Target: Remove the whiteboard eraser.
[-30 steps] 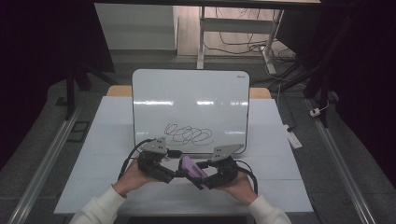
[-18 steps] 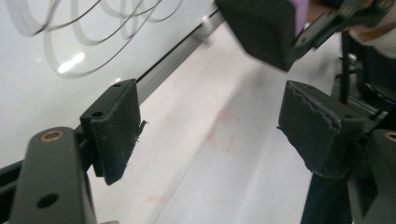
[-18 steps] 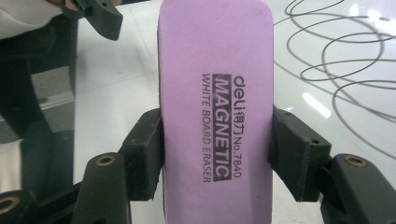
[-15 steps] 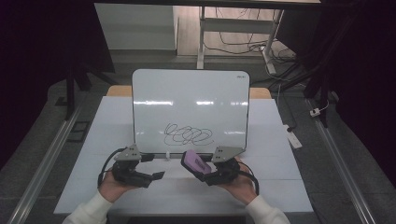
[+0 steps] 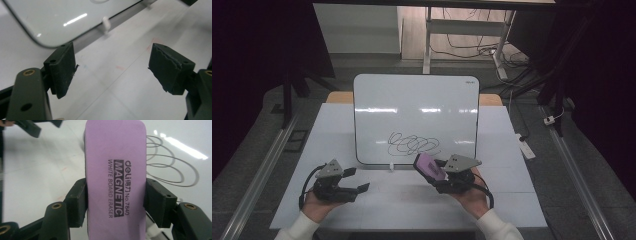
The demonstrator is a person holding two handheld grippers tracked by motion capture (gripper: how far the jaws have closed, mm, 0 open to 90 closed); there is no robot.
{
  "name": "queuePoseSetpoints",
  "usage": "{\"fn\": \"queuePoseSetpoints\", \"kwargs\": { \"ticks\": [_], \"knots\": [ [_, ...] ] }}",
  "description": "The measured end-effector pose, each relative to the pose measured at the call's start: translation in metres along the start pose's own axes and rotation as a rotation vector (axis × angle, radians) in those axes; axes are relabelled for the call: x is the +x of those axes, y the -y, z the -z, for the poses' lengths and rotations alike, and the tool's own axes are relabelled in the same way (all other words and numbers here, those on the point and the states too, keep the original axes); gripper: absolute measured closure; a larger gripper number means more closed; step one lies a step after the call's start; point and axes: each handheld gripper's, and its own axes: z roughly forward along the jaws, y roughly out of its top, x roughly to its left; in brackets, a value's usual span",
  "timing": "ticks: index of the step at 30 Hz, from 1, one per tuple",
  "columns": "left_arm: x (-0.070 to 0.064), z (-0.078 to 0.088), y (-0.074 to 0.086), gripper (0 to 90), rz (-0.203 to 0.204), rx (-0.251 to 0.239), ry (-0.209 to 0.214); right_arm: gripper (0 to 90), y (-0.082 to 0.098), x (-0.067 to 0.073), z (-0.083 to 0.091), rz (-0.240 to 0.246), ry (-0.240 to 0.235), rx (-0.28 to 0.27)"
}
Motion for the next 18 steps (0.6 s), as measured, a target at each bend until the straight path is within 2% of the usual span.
{"fn": "queuePoseSetpoints", "kwargs": {
  "ticks": [7, 12, 15, 18],
  "knots": [
    [0.010, 0.009, 0.014, 22.6, 0.034, -0.006, -0.049, 38.8, 0.001, -0.002, 0.006, 0.019, 0.122, -0.015],
    [0.017, 0.011, 0.019, 21.7, 0.071, 0.001, -0.083, 38.8, 0.001, -0.006, 0.010, 0.007, 0.210, -0.026],
    [0.020, 0.008, 0.020, 21.4, 0.087, 0.013, -0.088, 38.8, 0.000, -0.008, 0.011, 0.016, 0.273, -0.017],
    [0.019, 0.006, 0.020, 21.3, 0.089, 0.024, -0.088, 38.9, 0.000, -0.010, 0.010, 0.012, 0.302, -0.013]
  ]
}}
